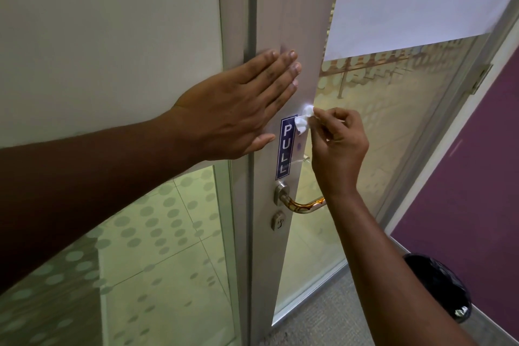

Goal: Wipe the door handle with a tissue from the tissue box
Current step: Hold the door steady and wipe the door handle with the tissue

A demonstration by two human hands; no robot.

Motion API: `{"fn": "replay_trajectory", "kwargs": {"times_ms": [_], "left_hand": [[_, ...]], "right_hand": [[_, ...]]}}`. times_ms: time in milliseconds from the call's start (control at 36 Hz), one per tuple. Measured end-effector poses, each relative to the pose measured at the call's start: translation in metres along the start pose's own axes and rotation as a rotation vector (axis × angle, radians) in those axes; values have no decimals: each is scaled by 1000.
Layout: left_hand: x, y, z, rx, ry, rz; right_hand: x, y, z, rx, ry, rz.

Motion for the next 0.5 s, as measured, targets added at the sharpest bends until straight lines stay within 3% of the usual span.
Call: {"fn": "replay_trajectory", "kwargs": {"times_ms": [167, 500], "left_hand": [[0, 0, 0, -2, -3, 1], [-1, 0, 0, -4, 0, -15]], "right_hand": [[23, -2, 23, -113, -150, 140], [-3, 10, 16, -22, -137, 88]]}}
Point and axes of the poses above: each hand's wrist, its own z-axis away from the middle knuckle, its own x-axis out of the palm, y = z × x, the point moved 9 cm from there along -z, towards the middle knuckle, and after that the axes turned 5 degrees about -z, right-handed, at the moved point
